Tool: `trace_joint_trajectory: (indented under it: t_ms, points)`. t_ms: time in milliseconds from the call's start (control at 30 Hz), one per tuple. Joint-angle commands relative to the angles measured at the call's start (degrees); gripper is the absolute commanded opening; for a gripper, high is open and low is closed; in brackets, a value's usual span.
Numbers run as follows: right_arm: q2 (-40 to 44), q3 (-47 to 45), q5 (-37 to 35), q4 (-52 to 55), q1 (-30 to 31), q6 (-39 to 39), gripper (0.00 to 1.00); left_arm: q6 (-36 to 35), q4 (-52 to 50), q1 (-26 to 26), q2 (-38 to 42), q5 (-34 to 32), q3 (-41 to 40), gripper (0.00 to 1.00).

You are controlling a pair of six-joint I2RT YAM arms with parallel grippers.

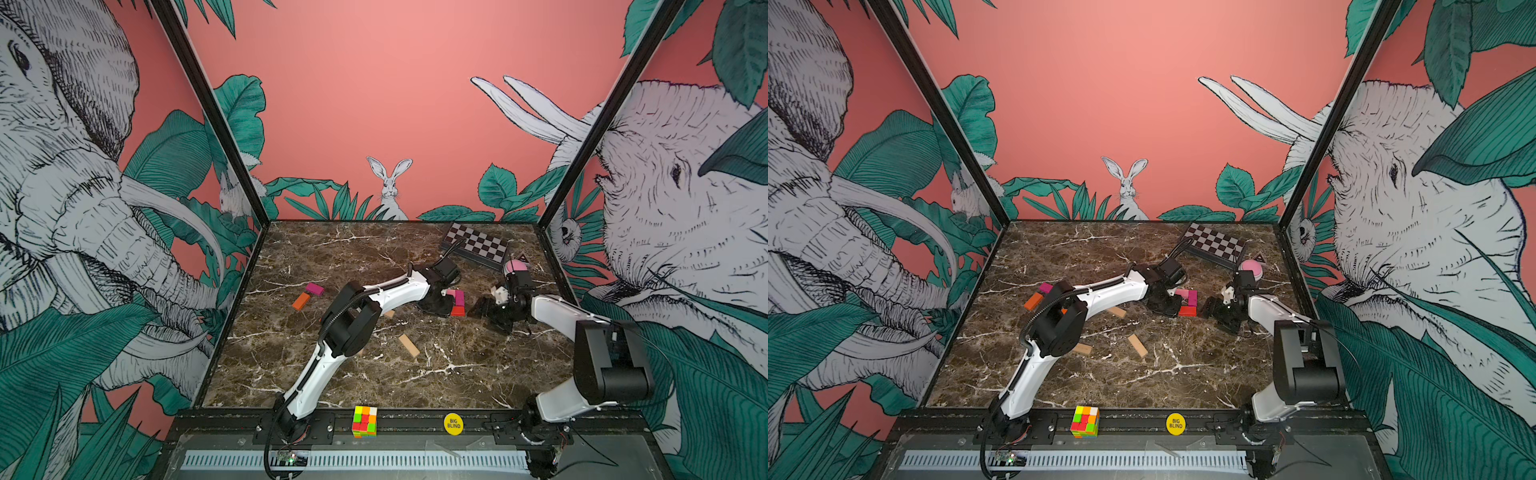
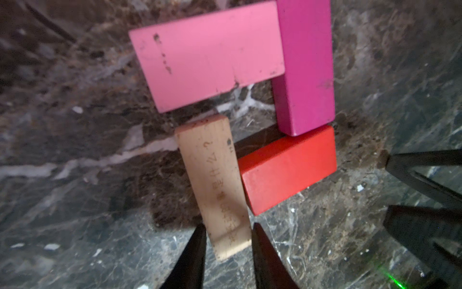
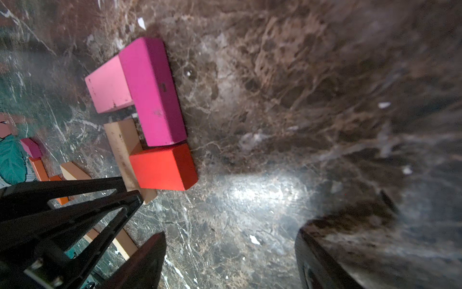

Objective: Assemble the letter p with building blocks
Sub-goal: Adjust the building block at the center of the board.

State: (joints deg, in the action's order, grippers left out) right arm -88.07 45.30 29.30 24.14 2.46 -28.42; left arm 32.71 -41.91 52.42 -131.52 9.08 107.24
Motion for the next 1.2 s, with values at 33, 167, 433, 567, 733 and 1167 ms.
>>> trace_joint_trajectory:
  t_ms: [33, 167, 433, 567, 733, 1167]
  points:
    - [-0.26, 0.57, 0.33, 0.99, -0.31, 0.83, 0.82, 1.63, -2.06, 0.32, -1.29, -2.28, -0.43, 0.33]
    - [-0.44, 0.9, 0.52, 0.99, -0.35, 0.92, 0.82, 2.31, -1.45, 0.31, -1.1, -2.37, -1.05, 0.33]
    - [-0.43, 0.49, 0.74, 0.72, -0.35, 0.83, 0.82, 2.35, -1.78, 0.31, -0.59, -2.64, -1.62, 0.33]
    - [-0.54, 0.4, 0.85, 0.56, -0.35, 0.74, 0.82, 2.19, -1.19, 0.31, -0.22, -2.67, -2.11, 0.32]
    - [-0.35, 0.32, 1.02, 0.46, -0.35, 0.48, 0.82, 2.44, -1.01, 0.31, -0.76, -1.67, -1.6, 0.32]
    - [0.57, 0.3, 1.11, -0.86, -0.34, -0.08, 0.82, 3.74, -2.66, 0.83, 0.23, -3.85, -2.16, 0.23]
